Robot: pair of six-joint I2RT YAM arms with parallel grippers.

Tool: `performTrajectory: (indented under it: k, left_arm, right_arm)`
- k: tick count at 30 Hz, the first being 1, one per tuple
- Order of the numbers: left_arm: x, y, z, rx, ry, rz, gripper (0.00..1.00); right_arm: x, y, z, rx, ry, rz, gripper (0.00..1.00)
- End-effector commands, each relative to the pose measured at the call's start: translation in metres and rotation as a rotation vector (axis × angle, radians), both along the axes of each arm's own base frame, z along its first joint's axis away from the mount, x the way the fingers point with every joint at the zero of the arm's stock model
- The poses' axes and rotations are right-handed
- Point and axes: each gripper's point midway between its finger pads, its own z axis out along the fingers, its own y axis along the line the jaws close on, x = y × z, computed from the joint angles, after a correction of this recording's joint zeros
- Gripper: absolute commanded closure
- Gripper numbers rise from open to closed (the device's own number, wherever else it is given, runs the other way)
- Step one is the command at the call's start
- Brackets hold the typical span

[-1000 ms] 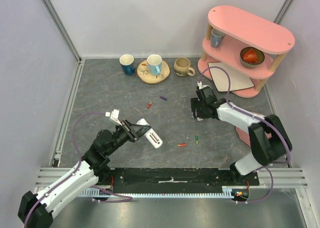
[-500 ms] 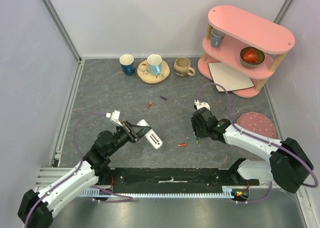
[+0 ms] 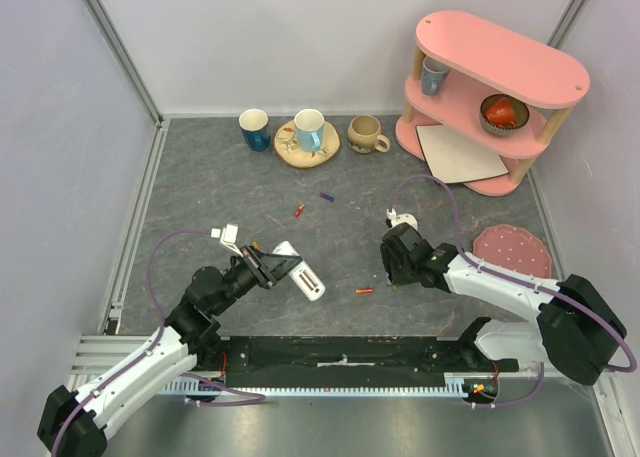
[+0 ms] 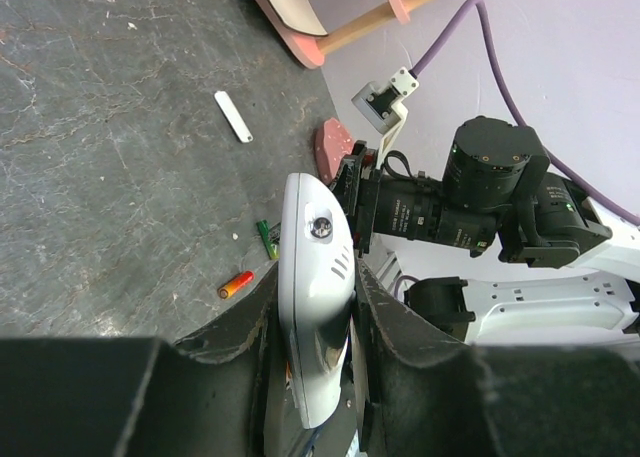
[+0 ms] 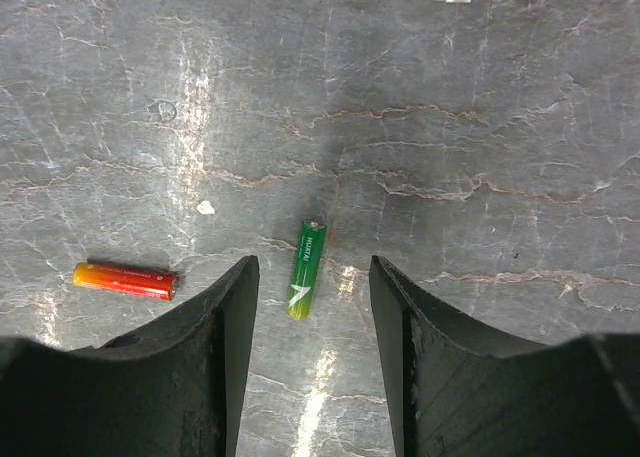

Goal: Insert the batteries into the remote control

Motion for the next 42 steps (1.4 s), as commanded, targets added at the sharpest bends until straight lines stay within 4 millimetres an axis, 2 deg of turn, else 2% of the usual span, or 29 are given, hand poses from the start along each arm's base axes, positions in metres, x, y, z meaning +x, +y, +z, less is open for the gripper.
performTrajectory:
  k: [1,8,17,23,31,42]
  left_arm:
    - [-0.003,0.0,0.013,-0.04,-0.056,-0.018,0.98]
    - [-0.006,-0.001,0.013,-0.043,-0.07,-0.033,0.98]
    - [-0.008,-0.001,0.011,-0.049,-0.064,-0.038,0.98]
    - [-0.008,-0.001,0.009,-0.05,-0.06,-0.04,0.98]
    - [-0.009,-0.002,0.008,-0.05,-0.05,-0.043,0.98]
    - [-0.009,-0.001,0.005,-0.05,-0.043,-0.038,0.98]
  right_arm:
    - [-0.001,0.003,-0.003,0.017,0.001,-0.014,0.45]
    - [-0.001,0.002,-0.006,0.011,0.006,-0.019,0.47]
    - [0.003,0.008,0.002,0.026,-0.01,-0.013,0.48]
    - [0.001,0.003,-0.005,-0.004,-0.004,-0.011,0.49]
    - [0.011,0.009,-0.002,-0.021,-0.023,0.003,0.57]
    - [0.012,0.009,-0.012,-0.055,-0.011,0.009,0.59]
